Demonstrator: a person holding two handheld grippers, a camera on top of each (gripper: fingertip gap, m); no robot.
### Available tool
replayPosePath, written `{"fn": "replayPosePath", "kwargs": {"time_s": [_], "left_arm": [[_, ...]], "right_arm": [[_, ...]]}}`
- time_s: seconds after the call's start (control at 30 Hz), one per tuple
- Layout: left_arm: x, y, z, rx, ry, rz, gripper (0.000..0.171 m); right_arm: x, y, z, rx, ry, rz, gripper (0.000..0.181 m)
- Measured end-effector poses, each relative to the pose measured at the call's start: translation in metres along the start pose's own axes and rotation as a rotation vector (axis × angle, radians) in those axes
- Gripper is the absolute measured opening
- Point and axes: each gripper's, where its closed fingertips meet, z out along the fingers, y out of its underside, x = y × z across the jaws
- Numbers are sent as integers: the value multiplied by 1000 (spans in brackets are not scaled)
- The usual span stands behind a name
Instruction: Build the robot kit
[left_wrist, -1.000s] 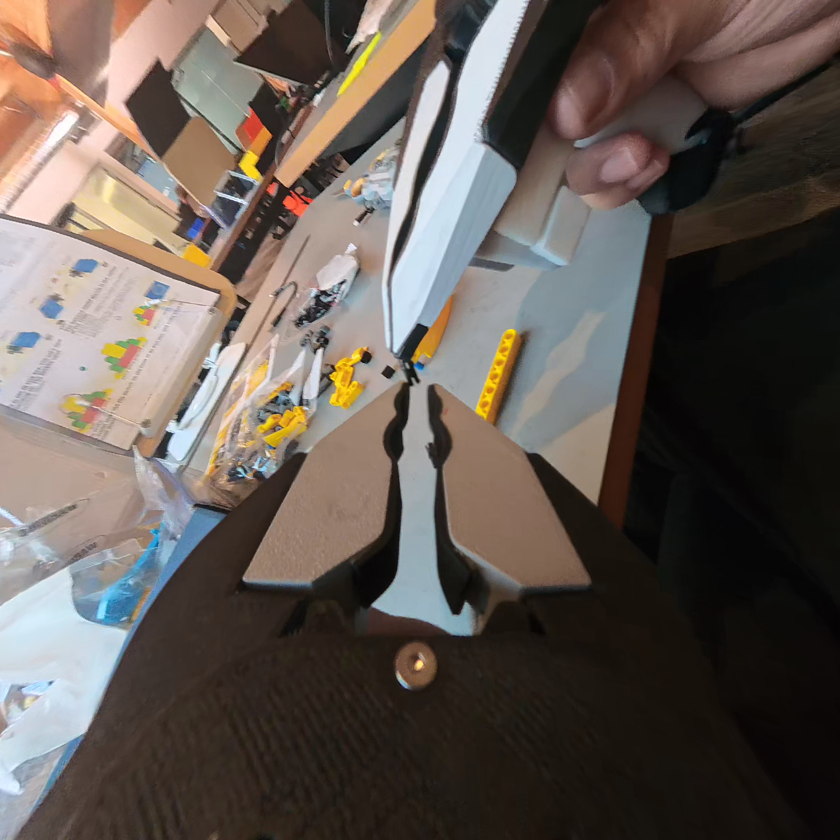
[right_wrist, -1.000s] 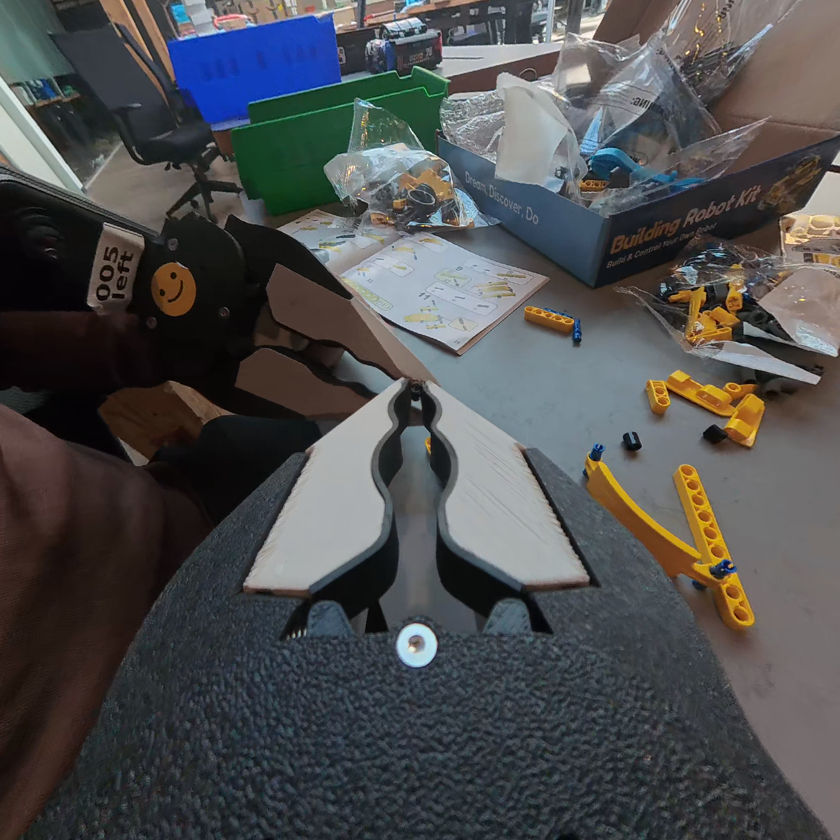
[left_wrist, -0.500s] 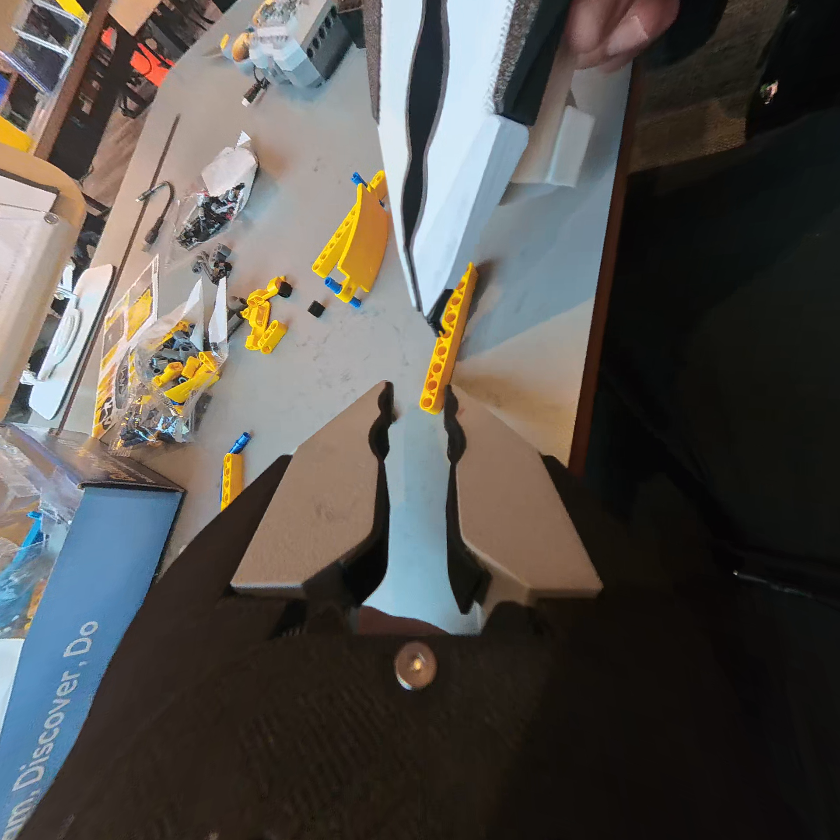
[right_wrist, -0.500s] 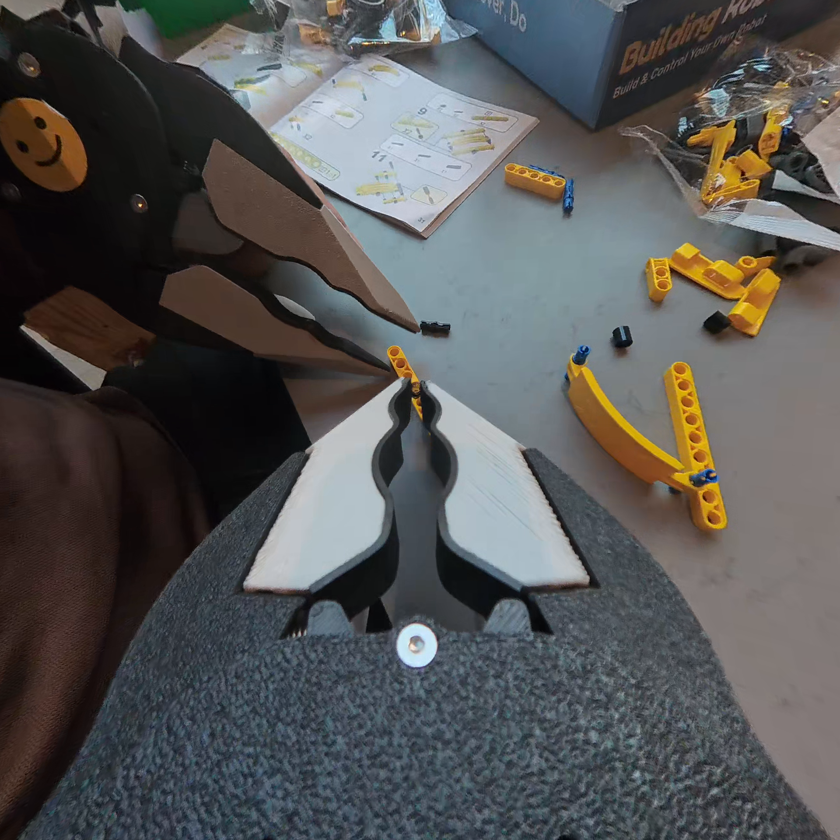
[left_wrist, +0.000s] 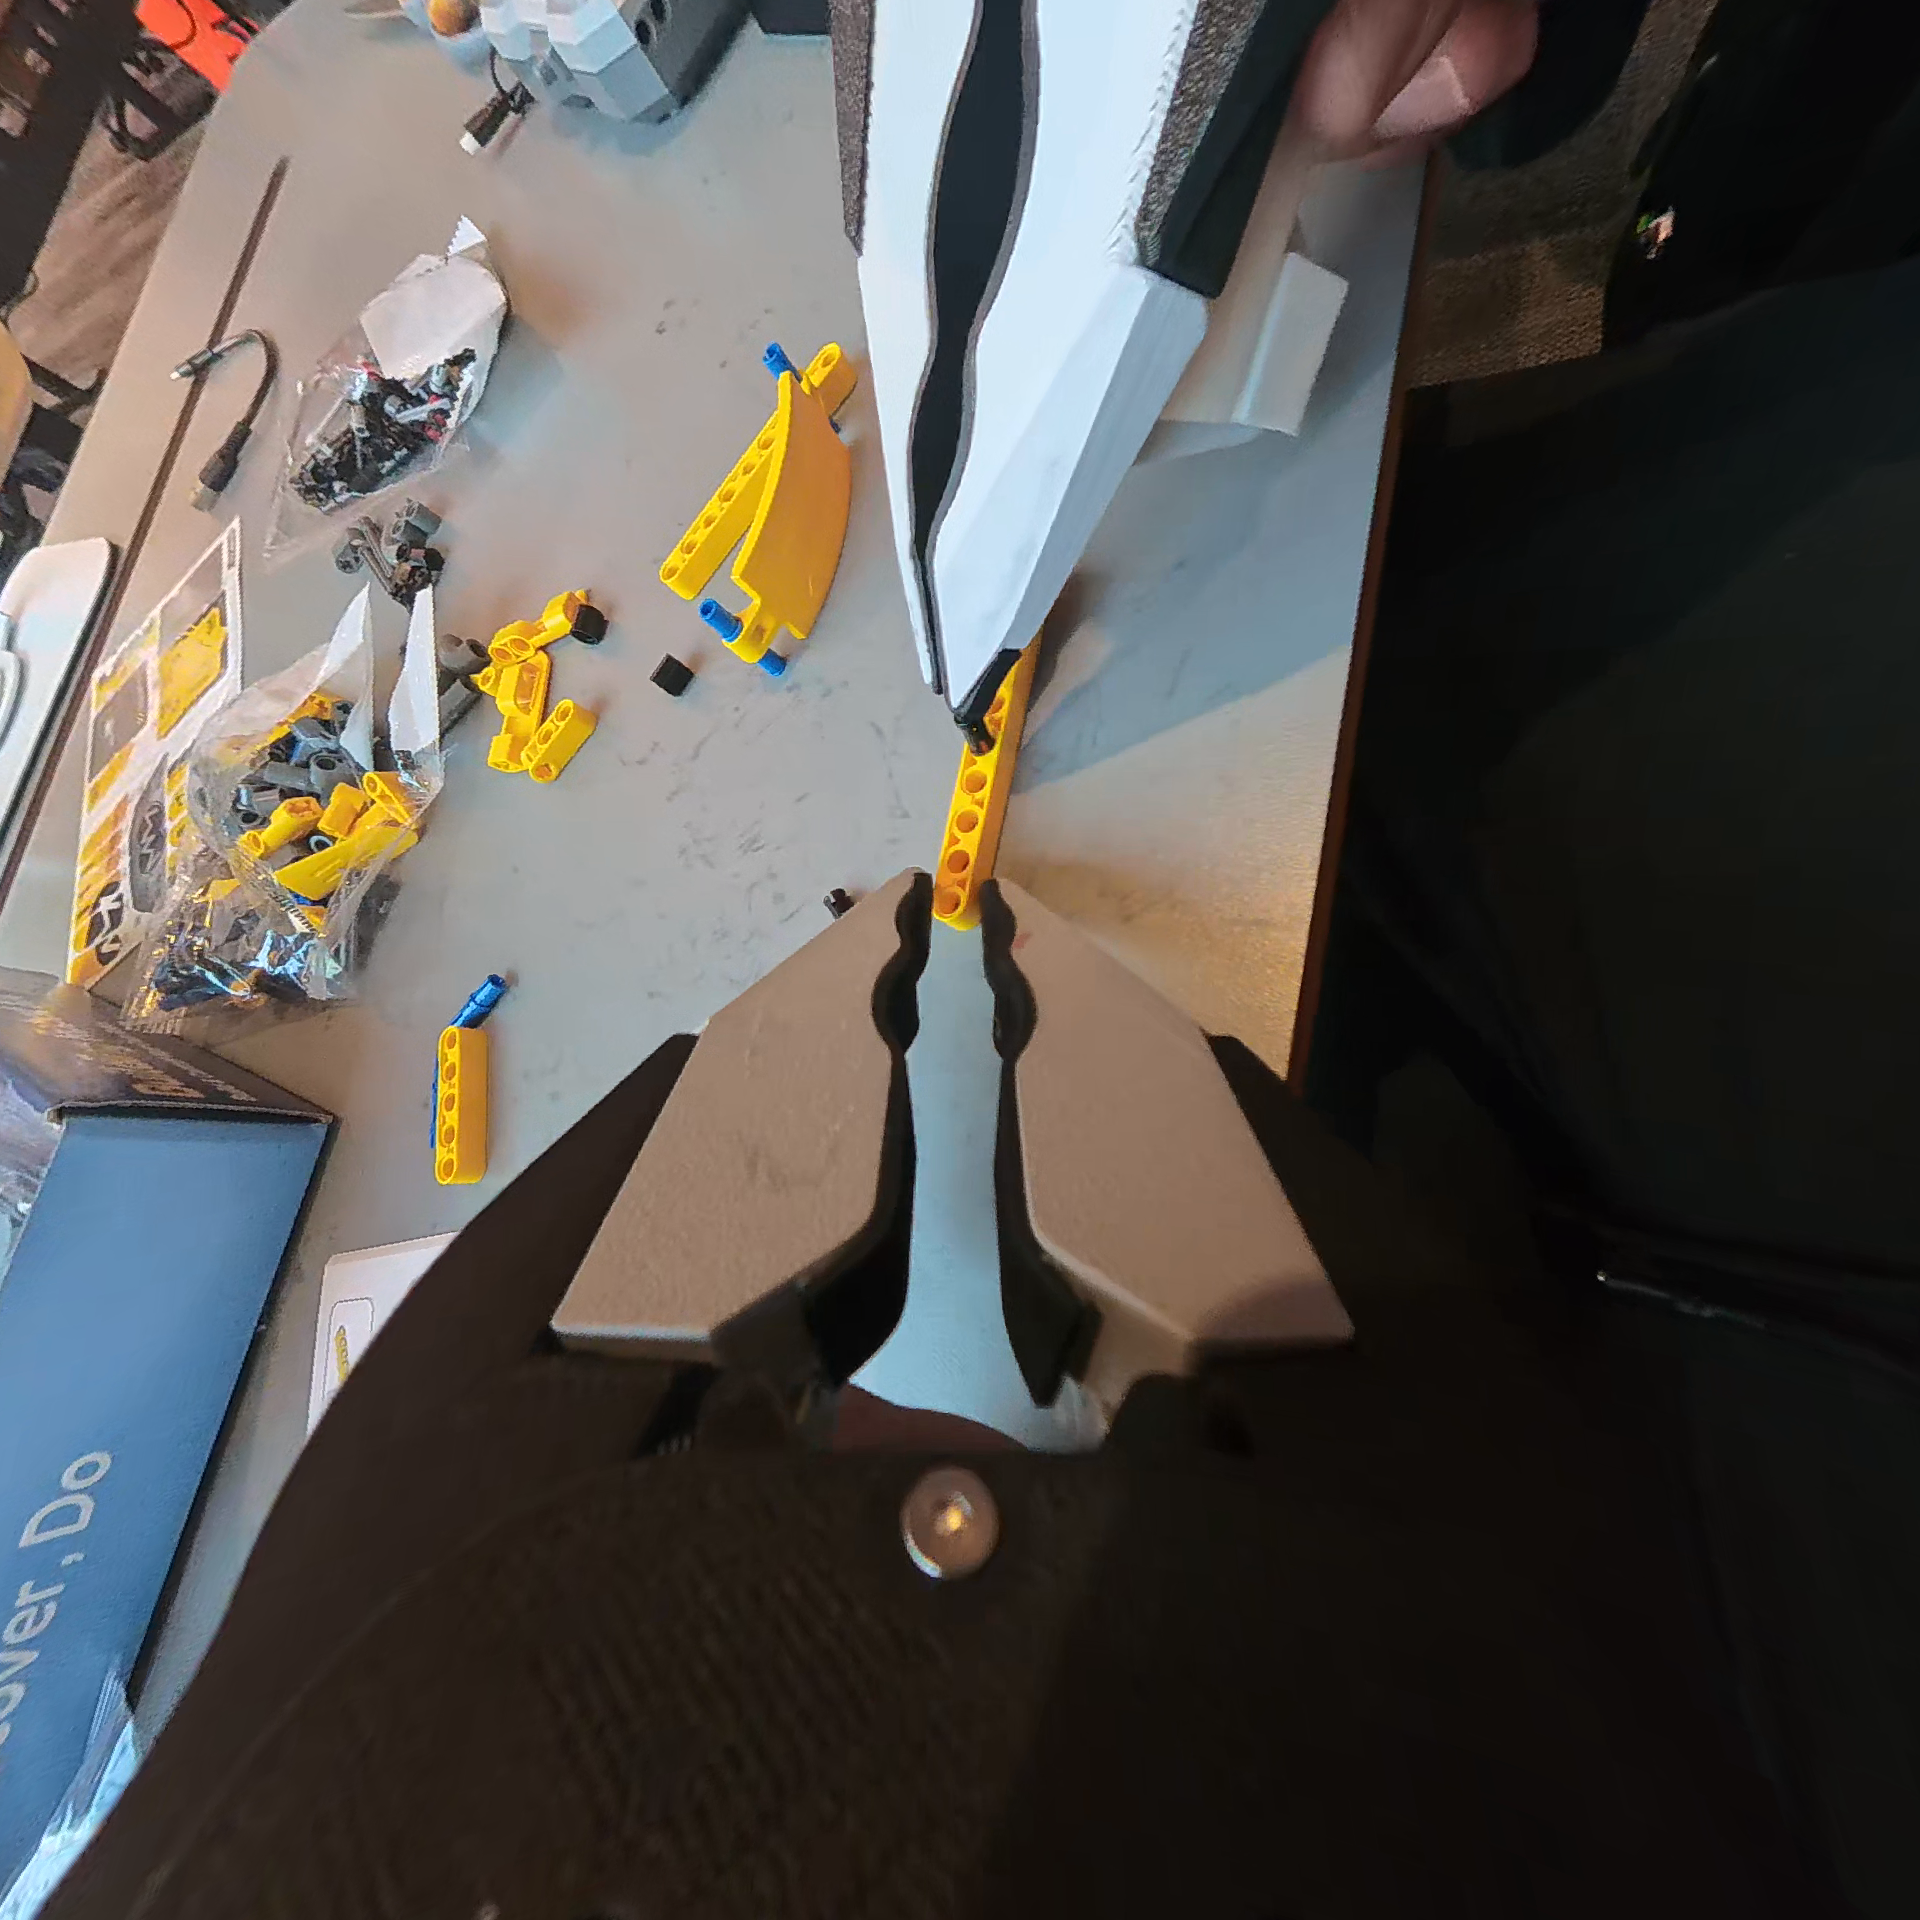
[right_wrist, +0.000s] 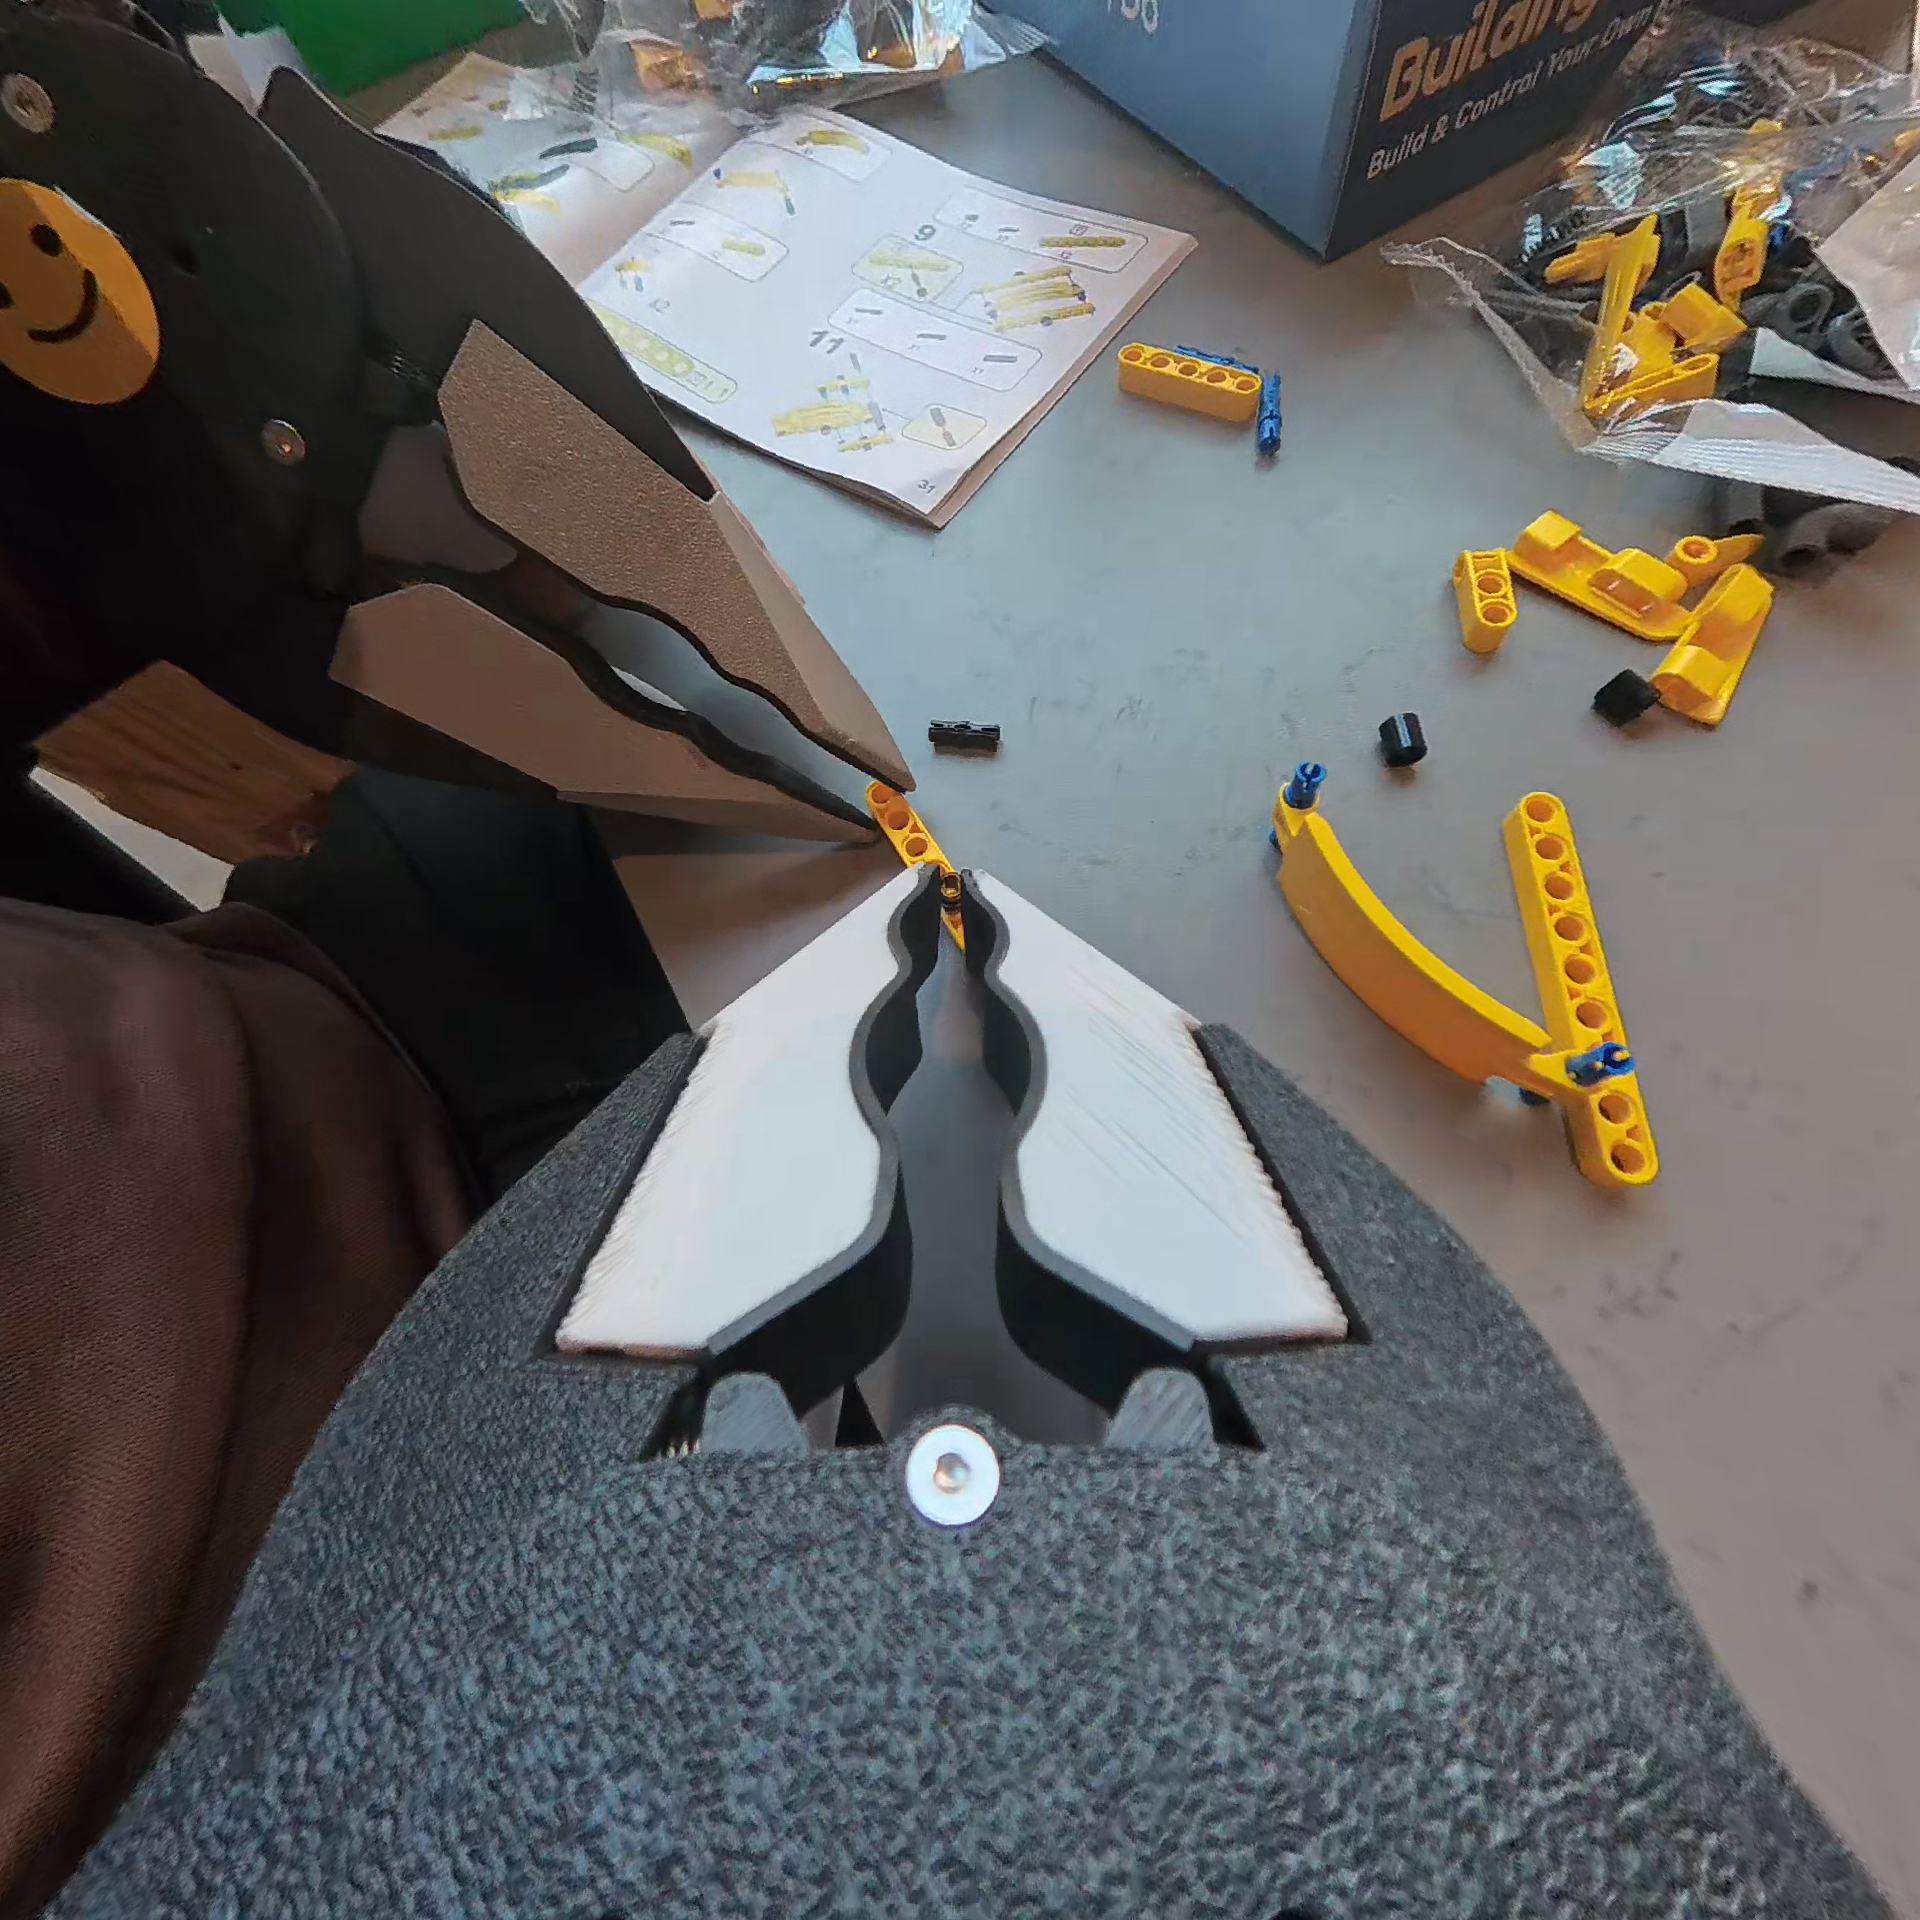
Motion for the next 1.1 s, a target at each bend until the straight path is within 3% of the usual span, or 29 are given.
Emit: {"fn": "replayPosePath", "kwargs": {"time_s": [0.27, 0.47, 0.7, 1.1], "left_arm": [[-2, 0, 0, 0, 23, -40, 9], [0, 0, 2, 2, 146, -163, 9], [7, -2, 1, 14, 182, -137, 5], [11, -3, 0, 23, 216, -133, 5]], "right_arm": [[-1, 0, 0, -10, 26, -52, 3], [-4, 1, 3, -21, 17, -54, 2], [-9, -4, 0, -6, -3, -46, 2], [-7, -1, 0, -204, 55, -226, 2]]}}
